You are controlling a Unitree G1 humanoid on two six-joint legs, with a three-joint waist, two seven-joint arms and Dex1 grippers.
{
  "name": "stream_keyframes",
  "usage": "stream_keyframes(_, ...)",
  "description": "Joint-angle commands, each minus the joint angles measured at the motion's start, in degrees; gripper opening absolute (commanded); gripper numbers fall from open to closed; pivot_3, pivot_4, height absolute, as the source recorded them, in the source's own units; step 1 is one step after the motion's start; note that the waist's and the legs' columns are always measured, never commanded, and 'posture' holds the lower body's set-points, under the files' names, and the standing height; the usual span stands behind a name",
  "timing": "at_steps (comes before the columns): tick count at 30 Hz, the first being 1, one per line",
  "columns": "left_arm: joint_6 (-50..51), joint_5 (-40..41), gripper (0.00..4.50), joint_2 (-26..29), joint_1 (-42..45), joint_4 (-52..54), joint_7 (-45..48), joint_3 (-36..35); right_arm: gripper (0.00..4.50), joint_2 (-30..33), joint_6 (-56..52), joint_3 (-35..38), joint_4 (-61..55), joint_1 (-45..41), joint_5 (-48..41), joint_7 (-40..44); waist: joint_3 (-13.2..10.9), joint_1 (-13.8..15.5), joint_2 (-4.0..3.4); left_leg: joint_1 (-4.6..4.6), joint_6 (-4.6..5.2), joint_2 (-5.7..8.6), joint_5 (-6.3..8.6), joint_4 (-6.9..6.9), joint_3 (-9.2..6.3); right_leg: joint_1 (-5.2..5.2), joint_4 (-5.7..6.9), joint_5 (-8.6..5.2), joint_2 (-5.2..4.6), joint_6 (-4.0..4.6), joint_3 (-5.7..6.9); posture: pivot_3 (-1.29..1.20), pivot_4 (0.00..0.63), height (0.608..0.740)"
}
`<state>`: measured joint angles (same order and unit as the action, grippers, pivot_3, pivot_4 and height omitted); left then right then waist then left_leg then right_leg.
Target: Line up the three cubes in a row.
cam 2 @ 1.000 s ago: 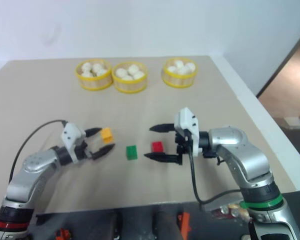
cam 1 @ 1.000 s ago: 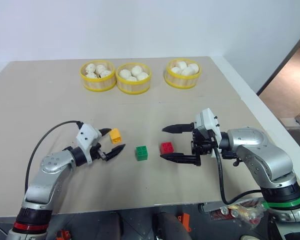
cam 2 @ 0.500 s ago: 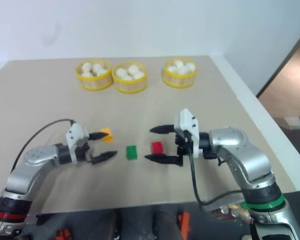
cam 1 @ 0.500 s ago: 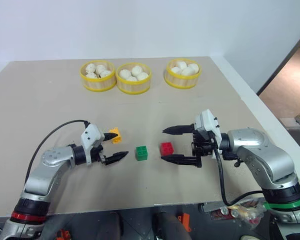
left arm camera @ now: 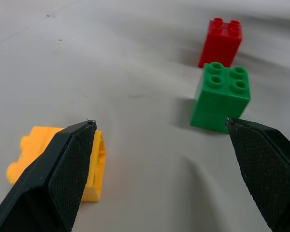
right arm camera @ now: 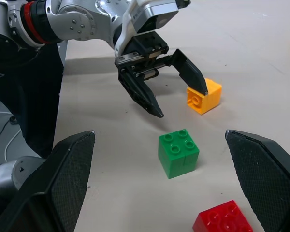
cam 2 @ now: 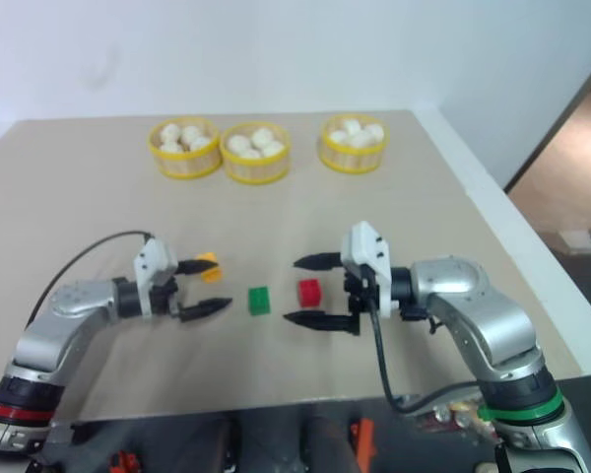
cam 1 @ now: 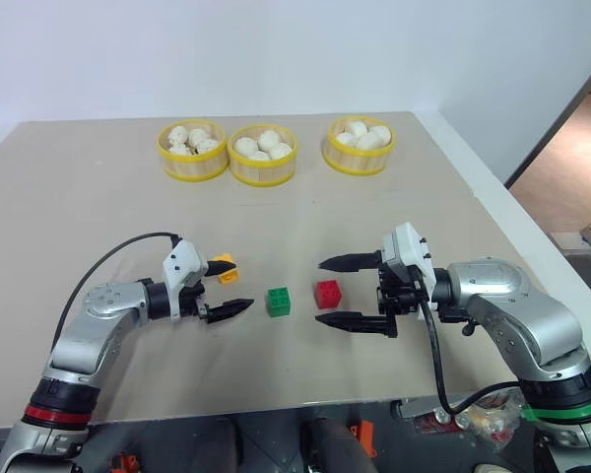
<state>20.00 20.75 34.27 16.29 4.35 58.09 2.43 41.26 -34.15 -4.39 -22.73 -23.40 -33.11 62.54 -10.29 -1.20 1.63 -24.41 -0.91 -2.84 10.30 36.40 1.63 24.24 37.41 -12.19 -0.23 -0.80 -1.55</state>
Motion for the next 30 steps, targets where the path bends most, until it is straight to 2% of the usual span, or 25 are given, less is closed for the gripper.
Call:
stream_keyframes(1, 2.6, -0.6, 4.45, 0.7, -1.6, -1.0, 0.7, 2.1, 4.5, 0.5, 0.2, 1.8, -2.4, -0.3, -1.5, -0.2, 0.0, 0.0, -0.01, 0.04, 0.0, 0.0, 0.0, 0.0, 0.01, -0.03, 0.0, 0.0, 0.0, 0.0, 0.0, 0.0, 0.15, 0.74)
stream_keyframes(21, 3.3, -0.5, 4.45, 4.7, -7.5, 3.0, 2.0, 1.6, 4.5, 1.2, -0.3, 1.3, -2.0, -1.3, -1.9, 0.1, 0.0, -0.1, 0.02, 0.08, -0.01, -0.12, 0.01, -0.06, 0.04, 0.05, 0.0, -0.01, 0.01, 0.14, 0.06, 0.0, 0.15, 0.74)
stream_keyframes(30, 0.1, 2.9, 4.45, 7.3, -15.1, 9.1, 2.4, -6.0, 4.5, 1.5, 0.1, 1.4, -1.8, -1.0, -1.8, 0.4, 0.0, -0.2, 0.02, 0.08, -0.1, -0.29, 0.13, -0.23, 0.02, 0.14, 0.0, -0.18, 0.19, 0.38, 0.11, 0.0, 0.15, 0.74)
